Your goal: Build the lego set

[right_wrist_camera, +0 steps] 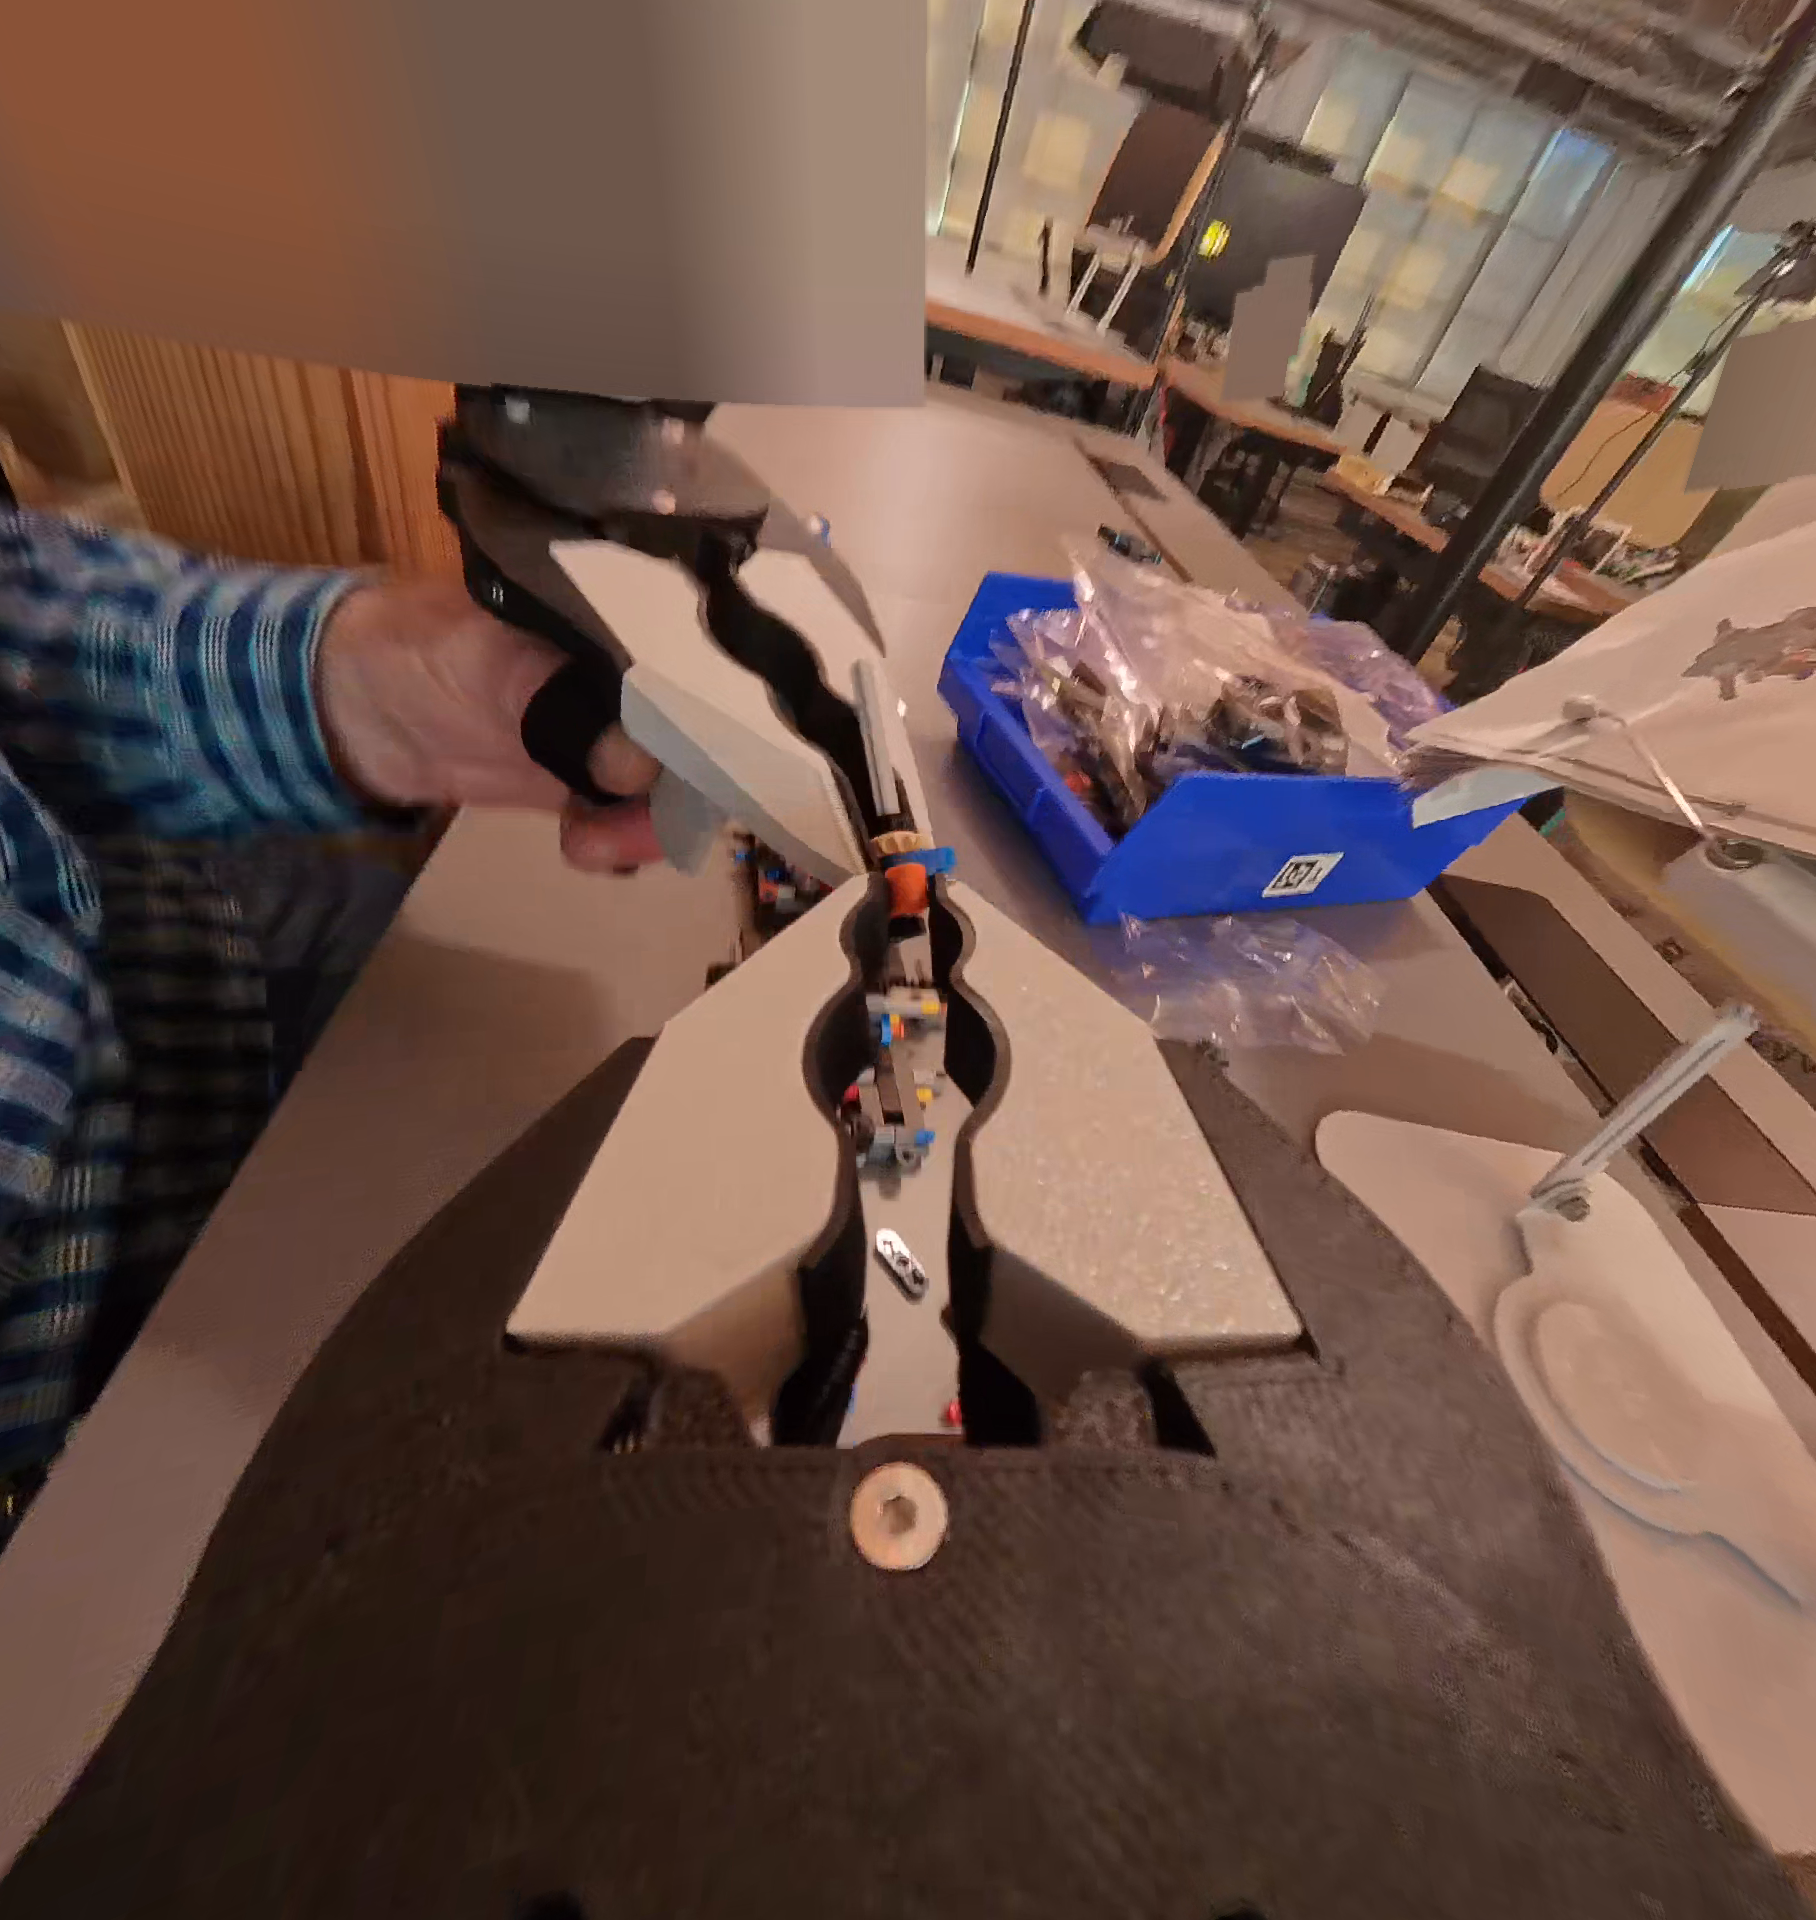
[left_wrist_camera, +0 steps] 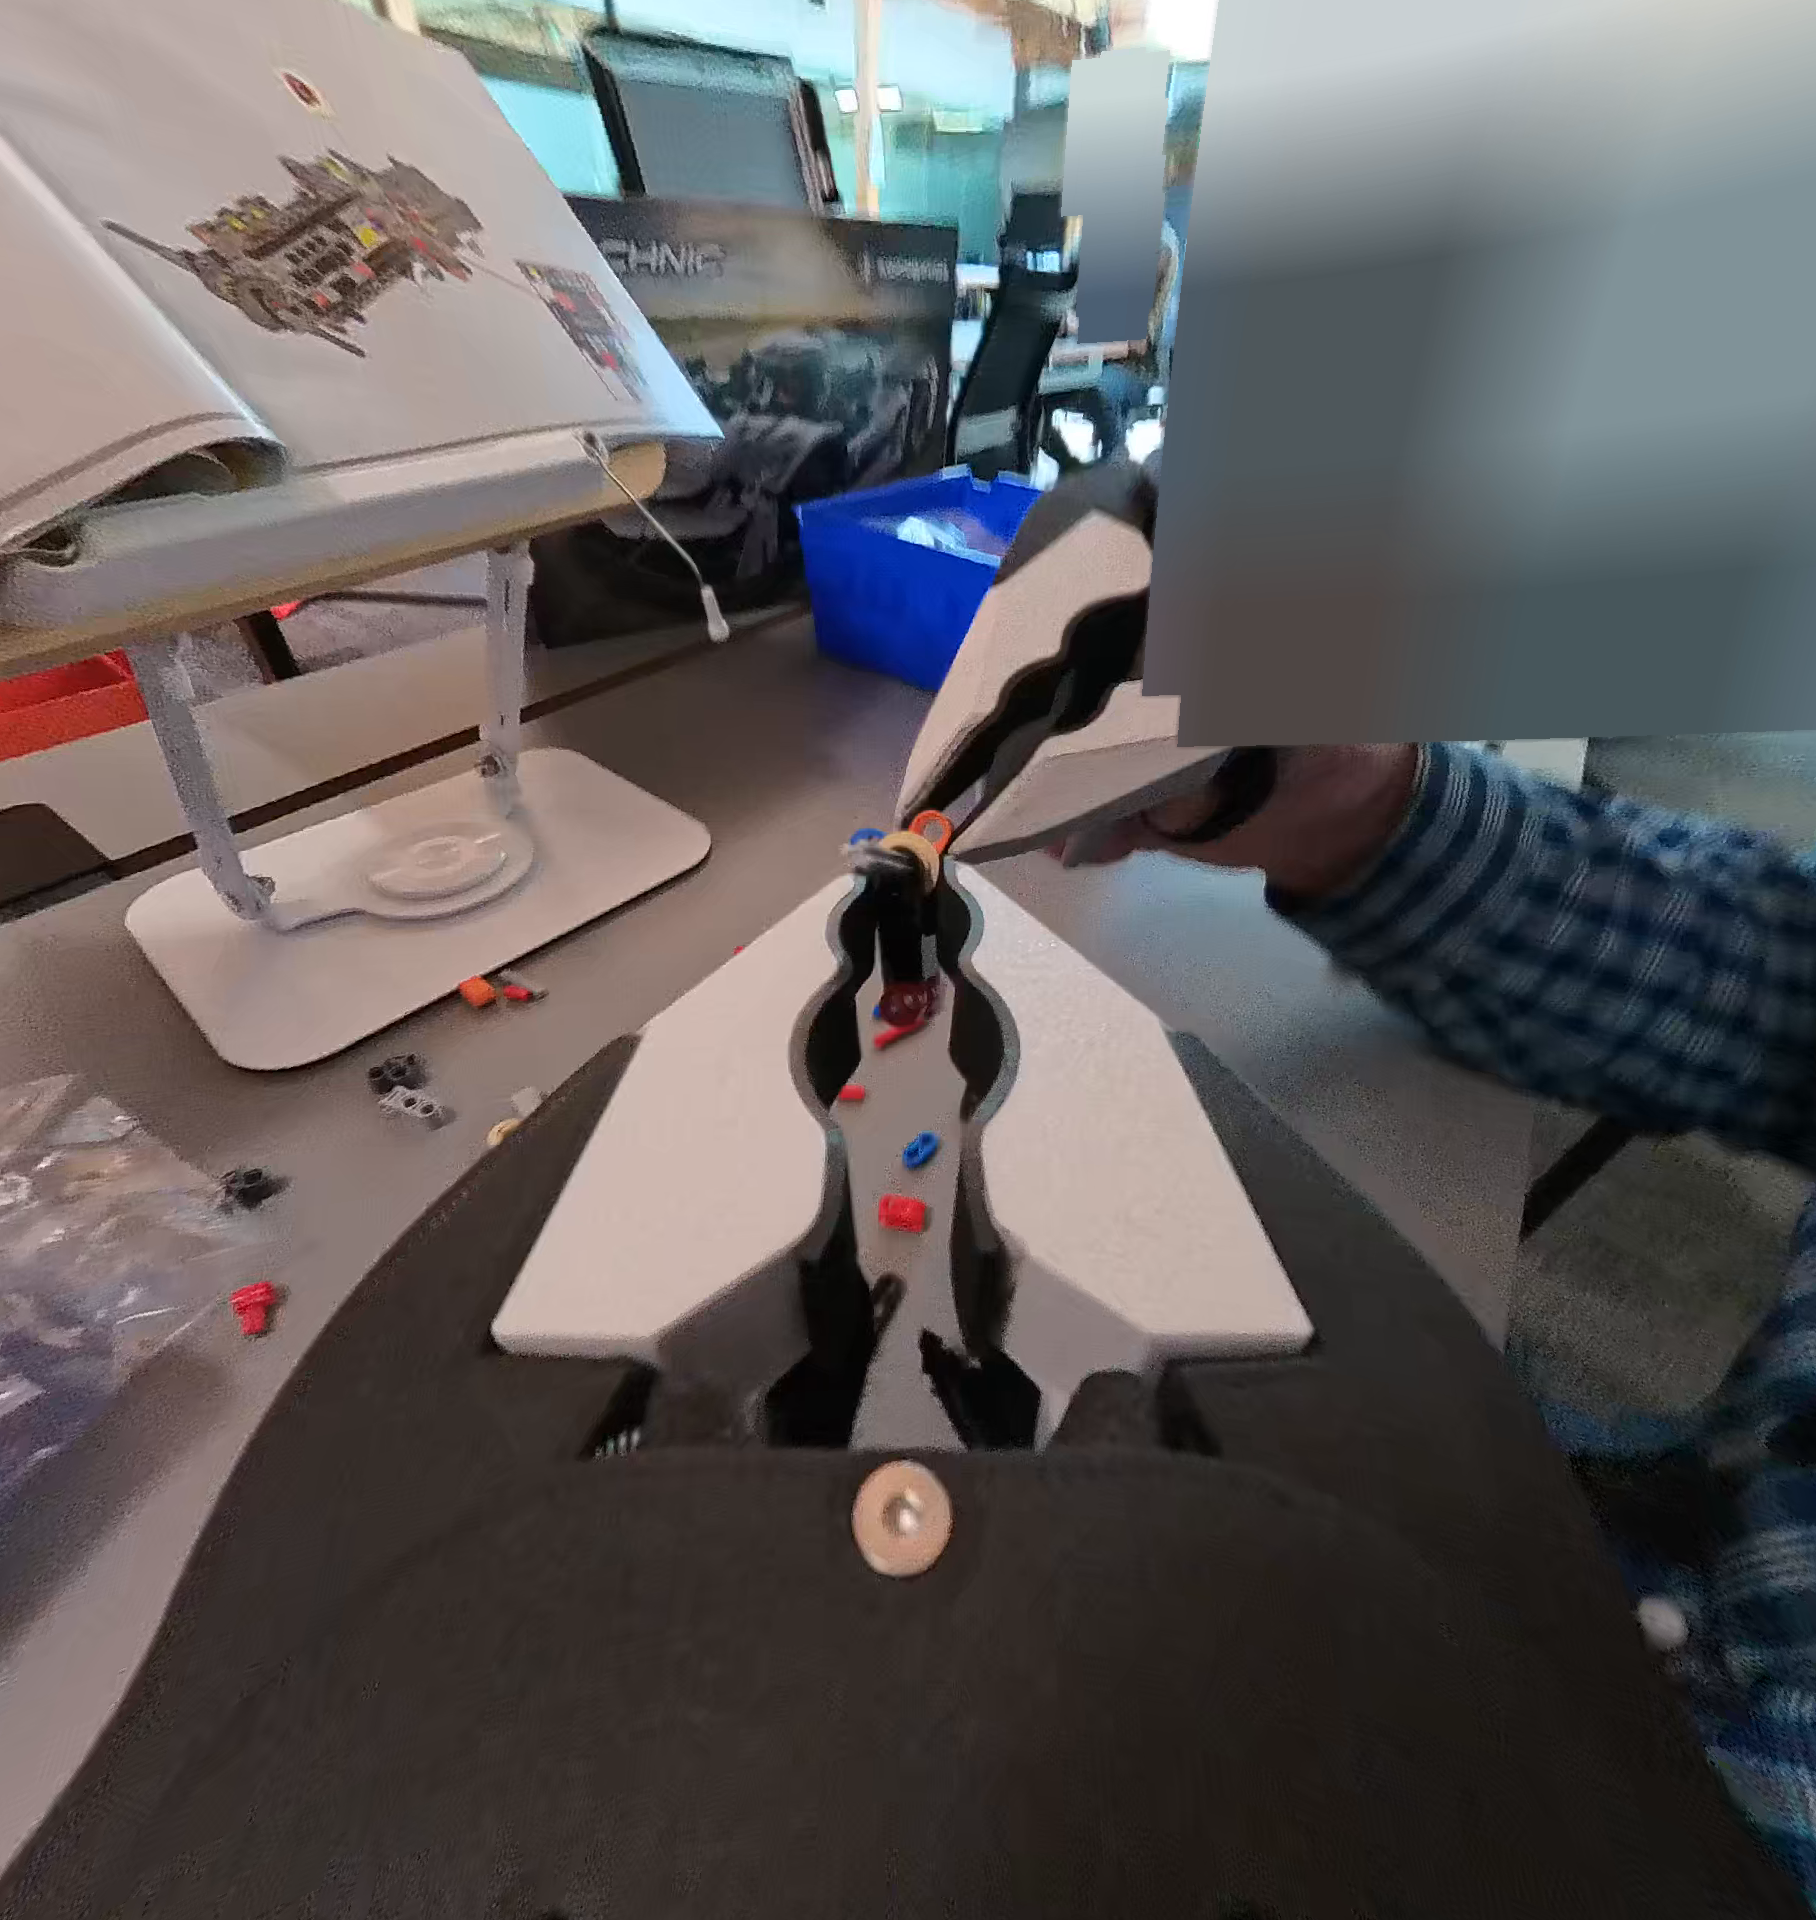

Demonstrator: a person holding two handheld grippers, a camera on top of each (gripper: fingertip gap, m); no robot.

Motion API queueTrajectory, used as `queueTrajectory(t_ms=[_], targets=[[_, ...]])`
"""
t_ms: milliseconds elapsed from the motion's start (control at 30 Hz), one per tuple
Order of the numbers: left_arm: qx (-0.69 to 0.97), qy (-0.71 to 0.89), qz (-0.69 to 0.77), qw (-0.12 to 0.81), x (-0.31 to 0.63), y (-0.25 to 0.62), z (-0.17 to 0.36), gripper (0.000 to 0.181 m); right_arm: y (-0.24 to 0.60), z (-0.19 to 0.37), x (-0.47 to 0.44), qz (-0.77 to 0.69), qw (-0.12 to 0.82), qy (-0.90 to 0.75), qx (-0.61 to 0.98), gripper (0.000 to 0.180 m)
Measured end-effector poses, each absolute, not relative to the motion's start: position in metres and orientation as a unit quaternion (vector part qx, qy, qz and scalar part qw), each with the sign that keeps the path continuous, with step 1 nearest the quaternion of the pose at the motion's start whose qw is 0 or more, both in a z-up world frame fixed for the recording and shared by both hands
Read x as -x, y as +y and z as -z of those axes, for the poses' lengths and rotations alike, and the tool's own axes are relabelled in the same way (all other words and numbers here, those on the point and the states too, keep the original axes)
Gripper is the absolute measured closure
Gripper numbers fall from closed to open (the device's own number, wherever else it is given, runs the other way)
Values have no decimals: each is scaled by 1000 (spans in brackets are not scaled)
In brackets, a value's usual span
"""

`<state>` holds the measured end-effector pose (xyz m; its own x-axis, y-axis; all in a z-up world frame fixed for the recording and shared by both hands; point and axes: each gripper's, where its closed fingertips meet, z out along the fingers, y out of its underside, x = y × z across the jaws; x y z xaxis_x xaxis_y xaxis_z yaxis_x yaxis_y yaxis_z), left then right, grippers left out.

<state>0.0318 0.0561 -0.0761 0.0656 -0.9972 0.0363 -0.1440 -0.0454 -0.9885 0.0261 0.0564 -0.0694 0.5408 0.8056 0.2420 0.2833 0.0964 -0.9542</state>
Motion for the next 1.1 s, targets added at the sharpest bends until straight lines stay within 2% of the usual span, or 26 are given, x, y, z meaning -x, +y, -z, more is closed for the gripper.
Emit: queueTrajectory(t_ms=[200, 433, 667, 1100], targets=[[560, 579, 356, 474, -27, 50, 102, 171, 50, 98, -23, -142, 554, -483, 663, 176], [559, 632, 276, 461, -27, 33, 133, 171, 25, 119, -26, -256, 516, -419, 702, 180], [565, 664, 259, 416, -29, 15, 162, 171, 10, 149, -26, -265, 512, -378, 725, 180], [601, 672, 254, 350, -25, 3, 210, 171, 1, 201, -20, -206, 437, -439, 757, 180]])
